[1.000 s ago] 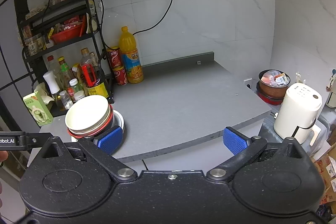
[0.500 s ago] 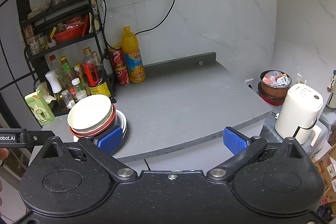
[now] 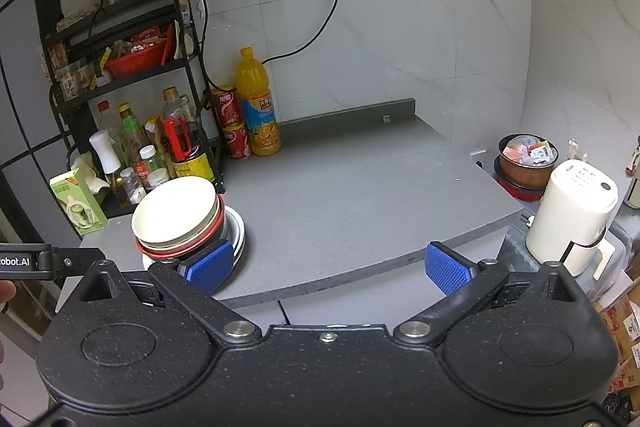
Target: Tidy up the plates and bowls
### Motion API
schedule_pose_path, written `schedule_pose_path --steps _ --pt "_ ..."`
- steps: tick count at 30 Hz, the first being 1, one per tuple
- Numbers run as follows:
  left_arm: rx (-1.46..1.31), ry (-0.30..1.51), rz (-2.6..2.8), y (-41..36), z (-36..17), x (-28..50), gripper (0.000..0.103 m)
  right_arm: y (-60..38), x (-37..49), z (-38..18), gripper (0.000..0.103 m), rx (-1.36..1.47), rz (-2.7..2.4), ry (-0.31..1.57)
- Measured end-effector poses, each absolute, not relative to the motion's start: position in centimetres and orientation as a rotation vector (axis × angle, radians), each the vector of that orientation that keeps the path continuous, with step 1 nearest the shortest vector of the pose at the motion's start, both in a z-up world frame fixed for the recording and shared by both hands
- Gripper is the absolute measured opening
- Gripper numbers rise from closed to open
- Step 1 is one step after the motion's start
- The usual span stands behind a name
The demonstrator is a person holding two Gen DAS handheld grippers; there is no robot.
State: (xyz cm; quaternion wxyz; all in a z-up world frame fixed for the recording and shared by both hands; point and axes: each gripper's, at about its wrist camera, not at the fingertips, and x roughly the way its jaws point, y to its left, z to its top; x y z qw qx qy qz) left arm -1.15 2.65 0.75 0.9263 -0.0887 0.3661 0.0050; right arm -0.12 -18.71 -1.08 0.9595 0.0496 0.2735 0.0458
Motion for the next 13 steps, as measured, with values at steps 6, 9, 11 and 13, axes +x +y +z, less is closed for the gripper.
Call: schedule_pose_path --steps 6,9,11,13 --pt "-0.177 0.745 0.016 2.85 0.91 -1.25 0.102 -18.65 -0.12 -1.16 0.103 0.104 0.097 0.558" --pt "-0.175 0.748 0.015 2.91 0.95 -1.29 0.102 -18.74 -0.21 -1.08 0.103 0.105 0.098 0.556" --pt "-0.17 0.748 0.01 2.85 0.96 -1.24 0.102 -18.83 -0.27 -1.09 0.103 0.108 0.098 0.556" --pt "-0.165 0.748 0.004 2.74 0.99 -1.23 0.102 -18.87 -0.35 -1.07 0.103 0.109 0.092 0.556"
